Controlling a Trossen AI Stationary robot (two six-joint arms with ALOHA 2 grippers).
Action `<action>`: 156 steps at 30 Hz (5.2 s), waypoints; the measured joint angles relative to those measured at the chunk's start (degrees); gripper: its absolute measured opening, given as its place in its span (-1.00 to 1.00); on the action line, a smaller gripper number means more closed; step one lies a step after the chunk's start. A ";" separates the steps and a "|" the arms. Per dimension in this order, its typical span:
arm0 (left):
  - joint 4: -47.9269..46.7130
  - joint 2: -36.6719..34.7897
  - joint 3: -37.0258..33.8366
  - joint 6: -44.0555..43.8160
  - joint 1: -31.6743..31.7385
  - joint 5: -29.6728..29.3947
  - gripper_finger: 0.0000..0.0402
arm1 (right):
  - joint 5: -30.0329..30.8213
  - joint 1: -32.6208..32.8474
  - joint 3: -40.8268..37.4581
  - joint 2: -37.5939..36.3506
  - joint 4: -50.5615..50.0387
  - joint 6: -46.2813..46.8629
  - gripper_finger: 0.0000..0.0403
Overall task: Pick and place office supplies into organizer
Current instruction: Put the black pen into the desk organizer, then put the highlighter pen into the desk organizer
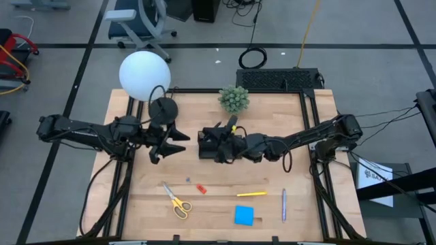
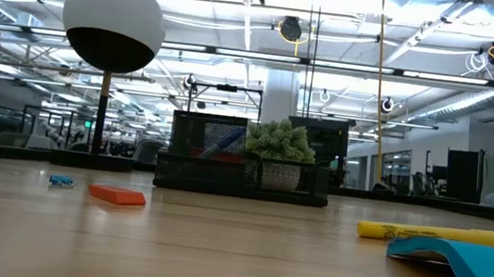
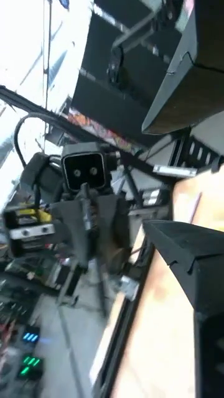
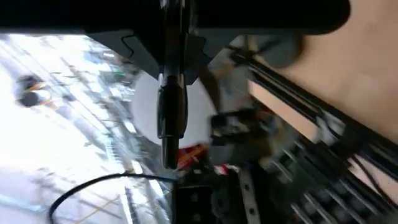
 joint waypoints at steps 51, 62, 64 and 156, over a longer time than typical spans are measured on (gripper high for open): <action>10.80 9.27 -0.15 23.04 0.96 -17.30 0.22 | -30.65 -15.51 -27.14 11.69 46.26 51.73 -0.90; 10.64 8.56 -0.13 22.50 0.92 -16.61 0.22 | -30.36 -16.02 -26.23 19.24 52.44 54.32 -0.90; 10.55 8.58 -0.14 22.84 0.92 -16.61 0.22 | -30.40 -16.09 -25.67 20.16 52.81 54.46 -0.90; 11.22 8.58 -0.13 23.29 0.90 -16.50 0.22 | -0.75 10.25 -11.48 -28.14 -50.78 46.29 -0.40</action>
